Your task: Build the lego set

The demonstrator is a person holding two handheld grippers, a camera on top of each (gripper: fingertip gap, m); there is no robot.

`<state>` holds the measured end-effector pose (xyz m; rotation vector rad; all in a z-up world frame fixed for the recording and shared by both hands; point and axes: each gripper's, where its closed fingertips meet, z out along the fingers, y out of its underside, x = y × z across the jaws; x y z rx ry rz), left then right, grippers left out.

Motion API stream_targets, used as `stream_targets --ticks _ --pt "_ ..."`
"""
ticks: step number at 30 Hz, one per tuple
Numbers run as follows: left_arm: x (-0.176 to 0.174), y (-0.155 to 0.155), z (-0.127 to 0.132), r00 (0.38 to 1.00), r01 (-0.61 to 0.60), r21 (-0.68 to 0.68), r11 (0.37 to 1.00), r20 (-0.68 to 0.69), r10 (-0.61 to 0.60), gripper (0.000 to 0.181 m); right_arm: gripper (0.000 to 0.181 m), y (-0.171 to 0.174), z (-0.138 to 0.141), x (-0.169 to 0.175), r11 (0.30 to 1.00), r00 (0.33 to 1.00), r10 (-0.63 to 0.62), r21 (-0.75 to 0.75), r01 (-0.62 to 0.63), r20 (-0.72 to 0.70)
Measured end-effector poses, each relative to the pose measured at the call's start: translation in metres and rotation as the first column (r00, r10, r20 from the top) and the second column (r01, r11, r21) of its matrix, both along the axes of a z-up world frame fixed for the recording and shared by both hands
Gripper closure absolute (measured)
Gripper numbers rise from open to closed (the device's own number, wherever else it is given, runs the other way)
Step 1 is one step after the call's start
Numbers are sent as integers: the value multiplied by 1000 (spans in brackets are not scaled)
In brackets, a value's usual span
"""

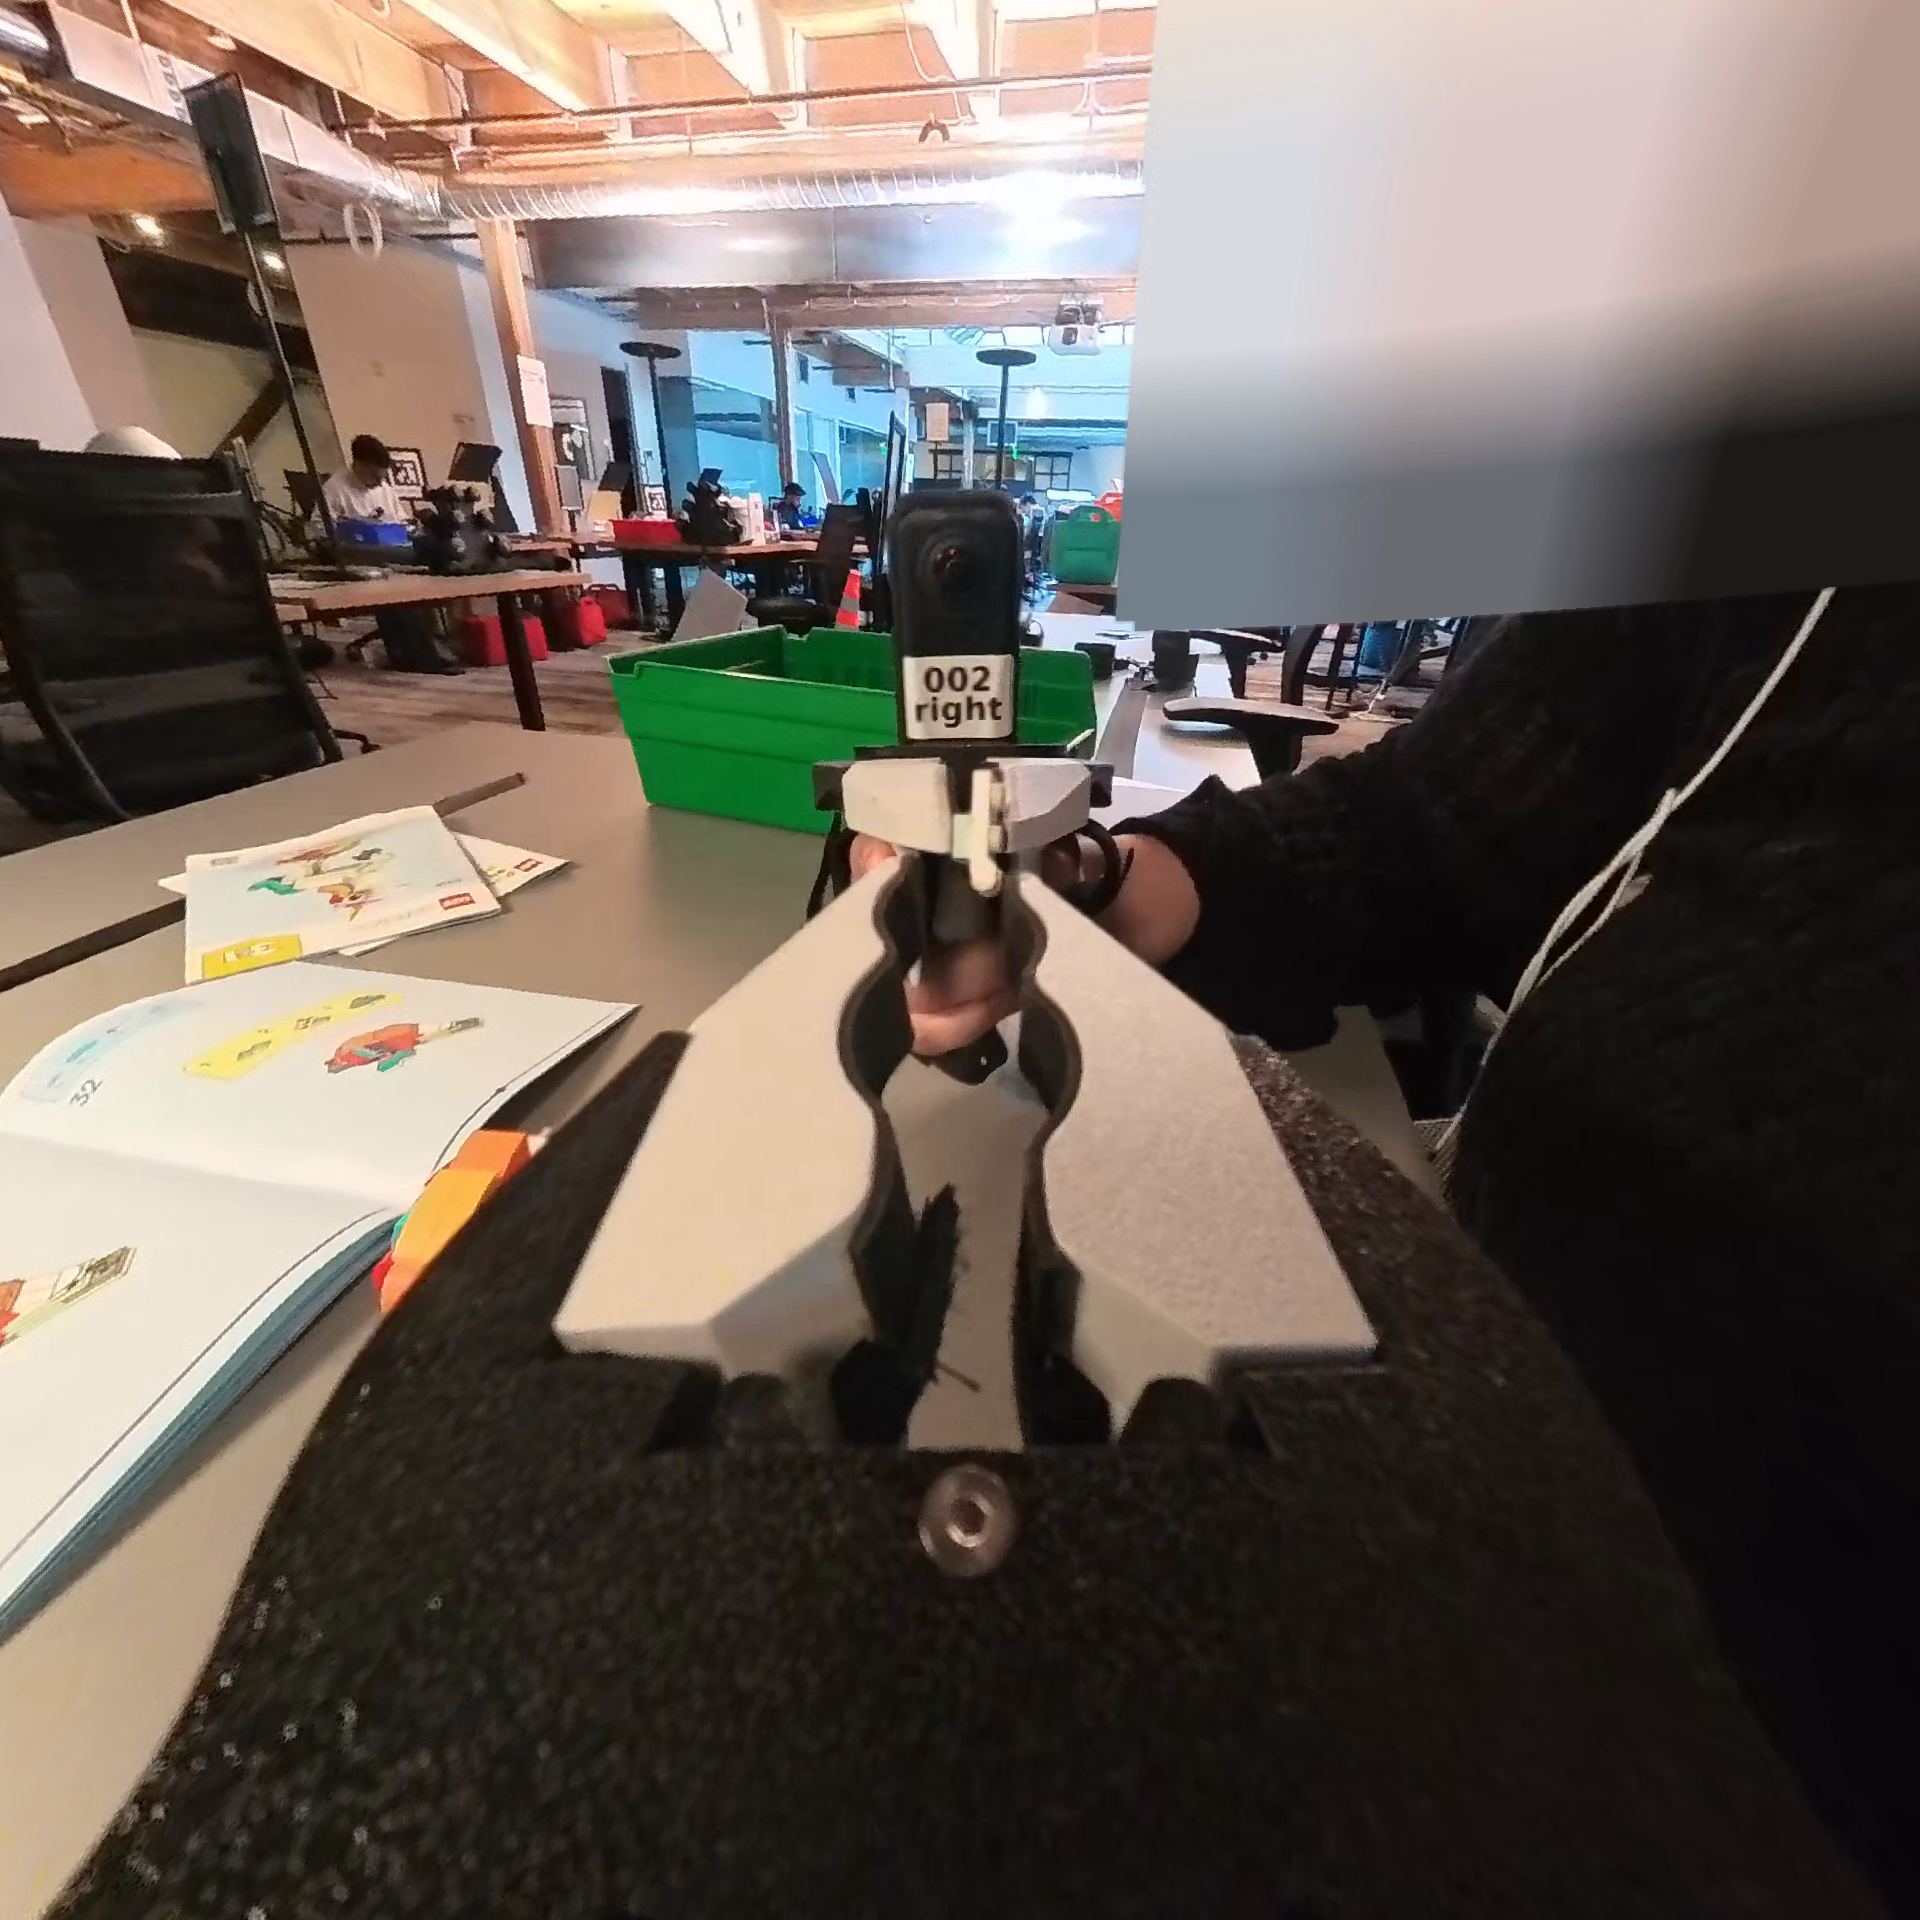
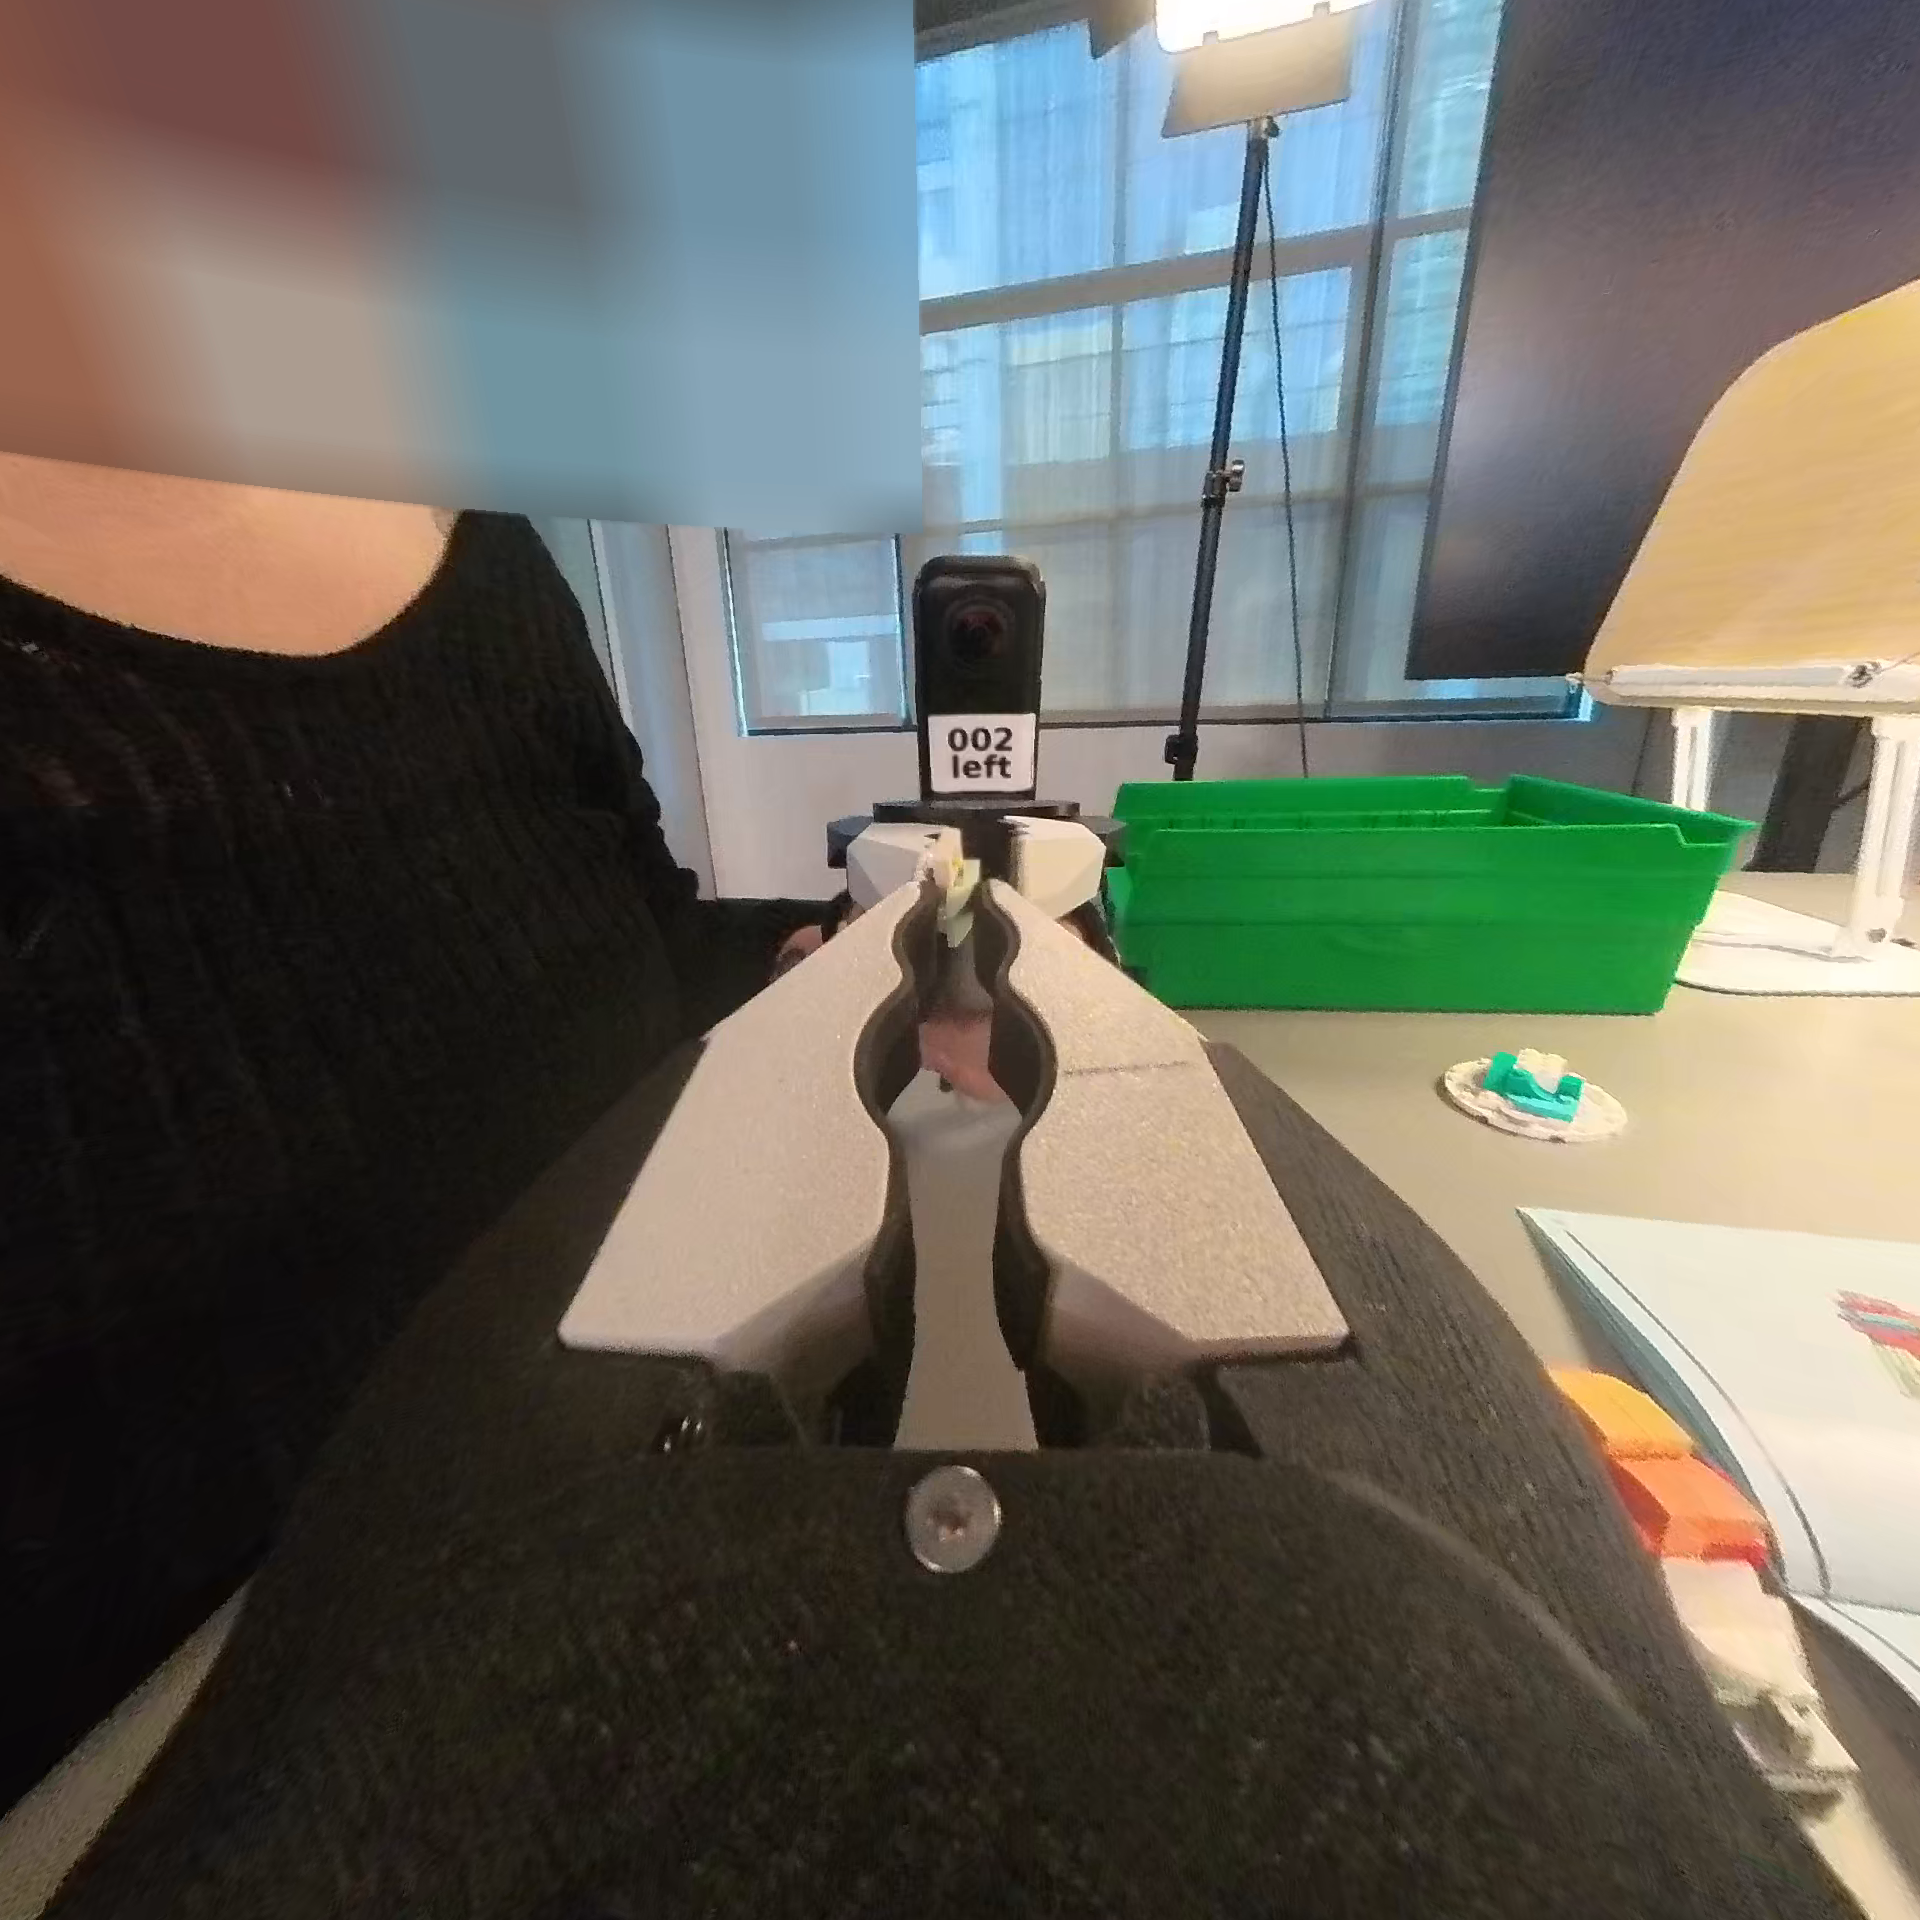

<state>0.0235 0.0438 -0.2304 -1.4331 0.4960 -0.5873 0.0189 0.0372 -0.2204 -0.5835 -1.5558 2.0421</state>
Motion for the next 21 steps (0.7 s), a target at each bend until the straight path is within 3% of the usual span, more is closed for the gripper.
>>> stream_targets --ticks 5,11,16,21 --pt "1 -1 2 999 -24 47 999 -41 26 174 176 -3 -2 1 1000 1000 8 22 -8 -5" --pt "-8 4 -9 959 -130 69 989 -244 143 176 174 3 -13 -7 981 995 -102 163 103 -17" --pt "-17 9 -27 875 -202 82 976 -433 218 177 168 11 -30 -13 893 973 -226 386 229 -54" --pt "-18 9 -34 860 -202 70 977 -466 211 179 167 10 -38 -16 780 949 -277 540 315 -153"
